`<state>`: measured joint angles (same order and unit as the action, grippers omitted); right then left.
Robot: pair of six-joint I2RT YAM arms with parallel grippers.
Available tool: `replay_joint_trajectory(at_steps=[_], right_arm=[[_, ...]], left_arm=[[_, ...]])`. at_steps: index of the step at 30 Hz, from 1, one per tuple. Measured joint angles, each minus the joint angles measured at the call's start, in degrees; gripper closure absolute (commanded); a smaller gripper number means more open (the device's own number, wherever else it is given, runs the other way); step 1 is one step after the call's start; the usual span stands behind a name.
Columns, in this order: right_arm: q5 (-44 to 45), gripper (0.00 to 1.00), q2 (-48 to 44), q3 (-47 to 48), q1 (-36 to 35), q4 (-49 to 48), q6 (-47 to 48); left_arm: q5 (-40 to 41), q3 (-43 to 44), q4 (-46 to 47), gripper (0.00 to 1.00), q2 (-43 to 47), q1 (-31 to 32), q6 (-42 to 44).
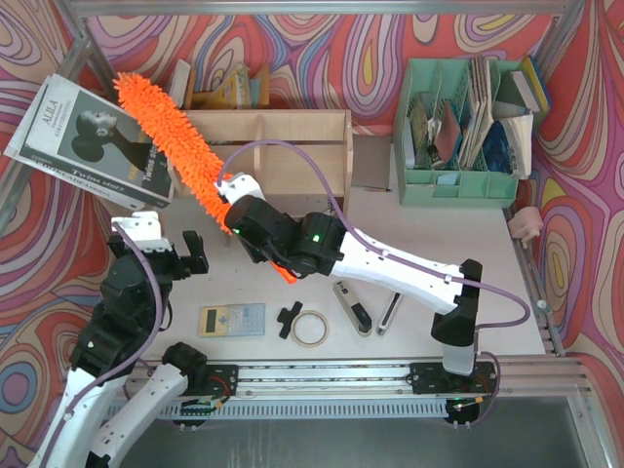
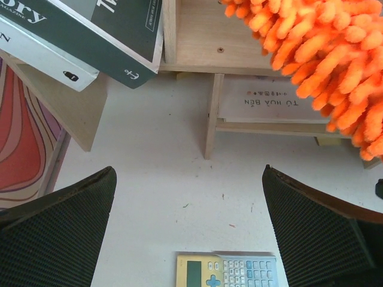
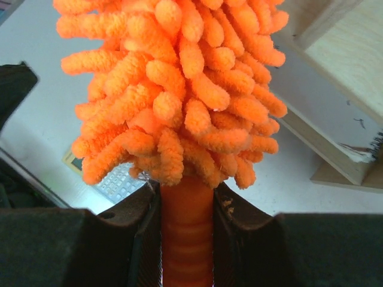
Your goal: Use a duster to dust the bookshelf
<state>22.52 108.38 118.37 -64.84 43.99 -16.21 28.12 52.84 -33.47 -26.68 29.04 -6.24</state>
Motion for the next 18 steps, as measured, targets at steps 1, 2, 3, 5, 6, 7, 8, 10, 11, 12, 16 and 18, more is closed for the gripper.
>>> replay_joint_trajectory(at_steps=[1, 2, 3, 5, 6, 7, 8, 10, 11, 12, 16, 18], right_arm=[[0.8, 1.0, -0.2, -0.3, 0.0, -0.1, 0.0], [1.7, 1.0, -0.5, -0.9, 0.0, -0.3, 0.0], [2.8, 1.0, -1.1, -1.8, 0.0, -0.3, 0.0], [5.2, 1.0, -2.4, -3.9, 0.1, 0.0, -0.2], [6.3, 1.0, -3.4, -5.2, 0.3, 0.3, -0.2], [7.0, 1.0, -4.2, -6.2, 0.6, 0.6, -0.2], [7.9, 1.0, -5.2, -7.3, 1.0, 0.9, -0.4], [9.0, 1.0, -7.5, -9.5, 1.9, 1.4, -0.6], [9.0, 1.0, -8.6, -10.3, 2.2, 1.4, -0.6], [9.0, 1.0, -9.6, -10.8, 2.2, 1.4, -0.6], [8.1, 1.0, -12.4, -11.9, 2.3, 1.3, -0.6], [6.4, 1.0, -12.7, -11.8, 2.6, 0.5, -0.5]], left_arm=[[0.2, 0.0, 0.0, 0.01, 0.1, 0.0, 0.0], [0.3, 0.0, 0.0, 0.01, 0.3, 0.0, 0.0], [0.5, 0.0, 0.0, 0.02, 0.4, 0.0, 0.0], [0.7, 0.0, 0.0, 0.02, 0.5, 0.0, 0.0], [0.9, 0.0, 0.0, 0.01, 0.5, 0.0, 0.0], [0.9, 0.0, 0.0, 0.02, 0.5, 0.0, 0.0], [0.9, 0.0, 0.0, 0.02, 0.6, 0.0, 0.0], [0.9, 0.0, 0.0, 0.01, 0.7, 0.0, 0.0], [0.9, 0.0, 0.0, 0.01, 0.8, 0.0, 0.0], [0.9, 0.0, 0.0, 0.01, 0.9, 0.0, 0.0], [0.9, 0.0, 0.0, 0.02, 0.9, 0.0, 0.0], [0.9, 0.0, 0.0, 0.01, 0.9, 0.0, 0.0]])
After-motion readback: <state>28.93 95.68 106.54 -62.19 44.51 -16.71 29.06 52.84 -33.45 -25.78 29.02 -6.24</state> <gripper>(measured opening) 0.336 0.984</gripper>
